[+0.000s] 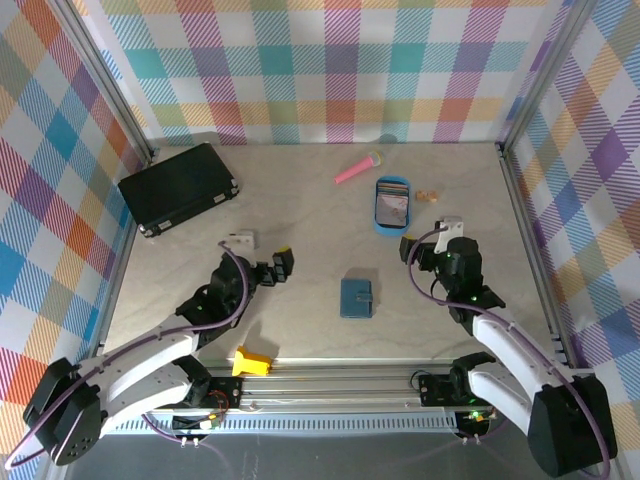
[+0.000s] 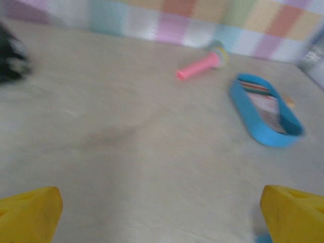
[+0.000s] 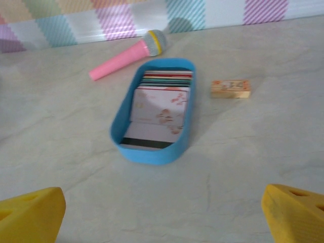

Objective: Put the credit cards into the card holder

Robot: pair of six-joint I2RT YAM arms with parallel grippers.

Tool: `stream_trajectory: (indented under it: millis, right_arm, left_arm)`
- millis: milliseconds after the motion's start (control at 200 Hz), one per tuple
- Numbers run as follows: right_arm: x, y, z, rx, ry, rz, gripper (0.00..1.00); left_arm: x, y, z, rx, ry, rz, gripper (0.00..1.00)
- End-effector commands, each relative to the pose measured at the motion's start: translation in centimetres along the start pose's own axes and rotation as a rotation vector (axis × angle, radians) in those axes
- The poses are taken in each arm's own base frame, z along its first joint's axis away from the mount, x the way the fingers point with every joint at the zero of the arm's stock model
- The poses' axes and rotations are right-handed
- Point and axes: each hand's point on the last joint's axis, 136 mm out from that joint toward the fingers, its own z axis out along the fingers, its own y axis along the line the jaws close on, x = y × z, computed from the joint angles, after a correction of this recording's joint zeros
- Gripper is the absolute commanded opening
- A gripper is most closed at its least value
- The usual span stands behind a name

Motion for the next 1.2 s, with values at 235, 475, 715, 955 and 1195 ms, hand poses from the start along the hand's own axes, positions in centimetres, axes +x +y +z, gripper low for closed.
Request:
stream_trajectory:
  millis: [235, 475, 715, 955, 1195]
  right_arm:
    - [0.3, -5.1, 2.5, 0.158, -0.037, -0.089, 0.99]
    - [1.3, -4.9, 4.1, 0.135, -0.015, -0.140, 0.99]
    - [1.8, -4.8, 5.4, 0.114, -0.021, -0.139, 0.99]
    - [1.5, -5.1, 6.9, 0.103, -0.002, -0.155, 0.99]
    - [2.2, -5.4, 7.8, 0.065, -0.036, -0.109, 0.99]
  left_arm:
    - [-3.8, 13.0, -2.8, -0.656, -0.199, 0.222, 1.00]
    - [-1.7, 15.4, -0.9, -0.682, -0.172, 0.231, 1.00]
    - [0.4, 15.3, 2.0, -0.573, -0.120, 0.219, 1.00]
    - [0.9, 14.2, 4.8, -0.466, -0.129, 0.281, 1.00]
    - [1.6, 15.1, 6.9, -0.433, -0.105, 0.267, 1.00]
